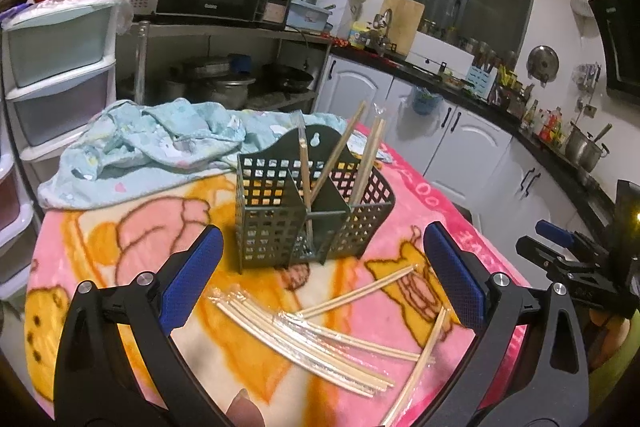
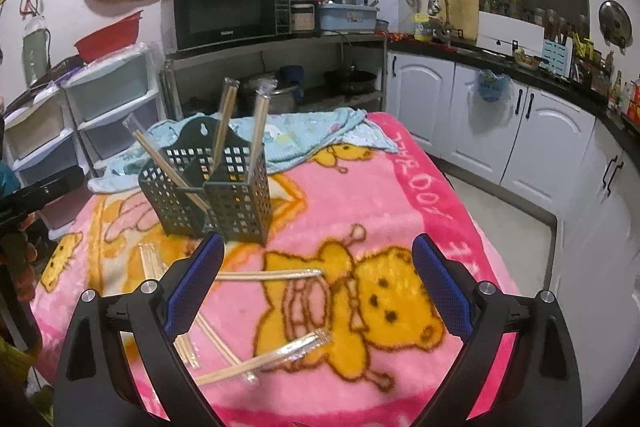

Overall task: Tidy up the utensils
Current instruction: 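Move the left tool down to a wrapped chopstick while the right tool approaches another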

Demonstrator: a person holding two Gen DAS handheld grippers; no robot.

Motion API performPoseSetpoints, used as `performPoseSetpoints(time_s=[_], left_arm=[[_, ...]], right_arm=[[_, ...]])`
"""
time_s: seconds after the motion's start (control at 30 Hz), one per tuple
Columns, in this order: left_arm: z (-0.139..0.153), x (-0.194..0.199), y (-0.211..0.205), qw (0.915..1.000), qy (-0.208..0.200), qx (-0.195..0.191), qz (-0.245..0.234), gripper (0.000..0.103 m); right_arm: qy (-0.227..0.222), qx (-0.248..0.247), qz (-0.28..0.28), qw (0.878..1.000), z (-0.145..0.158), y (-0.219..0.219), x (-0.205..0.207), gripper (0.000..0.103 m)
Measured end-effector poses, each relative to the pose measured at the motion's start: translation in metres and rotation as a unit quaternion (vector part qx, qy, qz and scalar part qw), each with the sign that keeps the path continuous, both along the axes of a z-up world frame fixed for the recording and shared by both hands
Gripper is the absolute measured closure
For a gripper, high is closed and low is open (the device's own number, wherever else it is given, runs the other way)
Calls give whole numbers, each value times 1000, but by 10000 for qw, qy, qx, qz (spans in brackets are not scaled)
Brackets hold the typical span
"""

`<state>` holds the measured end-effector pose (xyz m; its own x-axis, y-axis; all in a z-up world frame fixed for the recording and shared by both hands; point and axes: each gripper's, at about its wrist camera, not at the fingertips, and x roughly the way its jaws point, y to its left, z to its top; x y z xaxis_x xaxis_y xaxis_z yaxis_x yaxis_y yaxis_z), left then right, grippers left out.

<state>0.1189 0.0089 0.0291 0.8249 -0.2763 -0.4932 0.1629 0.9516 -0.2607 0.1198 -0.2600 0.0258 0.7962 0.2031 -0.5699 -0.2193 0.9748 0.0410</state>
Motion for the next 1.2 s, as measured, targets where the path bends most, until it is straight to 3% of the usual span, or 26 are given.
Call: performPoseSetpoints(time_s=[0.5, 1.2], left_arm=[[-40, 1, -2, 9976, 653, 213, -100, 11], [-103, 17, 28, 9878, 1493, 192, 399, 11]], right_arm=[[363, -91, -60, 9993, -26, -8, 6, 11], [1240, -205, 113, 9920, -85, 10, 18, 11]])
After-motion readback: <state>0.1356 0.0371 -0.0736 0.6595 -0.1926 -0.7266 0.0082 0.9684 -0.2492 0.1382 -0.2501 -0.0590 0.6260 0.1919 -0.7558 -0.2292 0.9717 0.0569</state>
